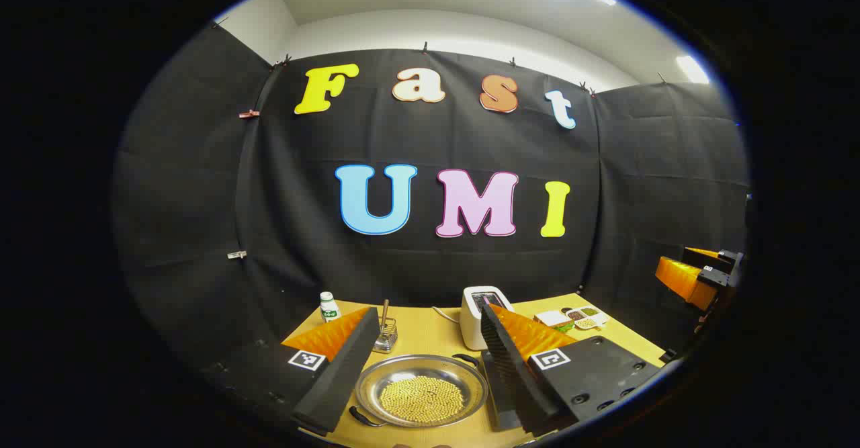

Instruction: First push the handle of the pot to place it horizontally, then grasp the pot with both hands and set it on the induction cooktop.

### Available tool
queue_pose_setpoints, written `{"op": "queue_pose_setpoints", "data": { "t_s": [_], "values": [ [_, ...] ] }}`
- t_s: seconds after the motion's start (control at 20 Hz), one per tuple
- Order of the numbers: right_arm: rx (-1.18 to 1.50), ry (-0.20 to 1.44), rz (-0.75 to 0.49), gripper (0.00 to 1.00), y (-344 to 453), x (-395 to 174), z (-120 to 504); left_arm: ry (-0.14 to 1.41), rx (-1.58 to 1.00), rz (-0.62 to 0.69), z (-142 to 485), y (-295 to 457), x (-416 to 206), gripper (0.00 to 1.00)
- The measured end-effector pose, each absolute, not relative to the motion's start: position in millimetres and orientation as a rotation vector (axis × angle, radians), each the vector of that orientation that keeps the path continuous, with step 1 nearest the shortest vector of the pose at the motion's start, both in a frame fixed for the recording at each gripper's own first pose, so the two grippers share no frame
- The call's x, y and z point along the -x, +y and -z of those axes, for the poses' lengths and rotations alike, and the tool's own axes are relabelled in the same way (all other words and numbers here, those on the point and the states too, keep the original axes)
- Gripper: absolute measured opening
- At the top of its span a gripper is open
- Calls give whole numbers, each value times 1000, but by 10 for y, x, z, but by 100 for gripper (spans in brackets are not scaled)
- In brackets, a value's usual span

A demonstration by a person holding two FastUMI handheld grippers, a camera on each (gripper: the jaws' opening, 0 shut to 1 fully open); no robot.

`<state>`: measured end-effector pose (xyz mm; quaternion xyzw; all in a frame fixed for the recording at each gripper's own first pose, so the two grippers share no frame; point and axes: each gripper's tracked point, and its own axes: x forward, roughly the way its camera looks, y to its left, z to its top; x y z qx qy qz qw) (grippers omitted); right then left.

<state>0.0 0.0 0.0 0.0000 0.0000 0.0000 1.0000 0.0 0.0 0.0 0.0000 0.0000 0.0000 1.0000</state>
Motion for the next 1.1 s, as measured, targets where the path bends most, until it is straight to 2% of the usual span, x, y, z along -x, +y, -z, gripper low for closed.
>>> {"op": "queue_pose_setpoints", "data": {
  "t_s": [1.1],
  "values": [
    [-4, 62, -17, 98, 104, -81, 245, 85, 25, 16, 372, 172, -161, 95]
  ]
}}
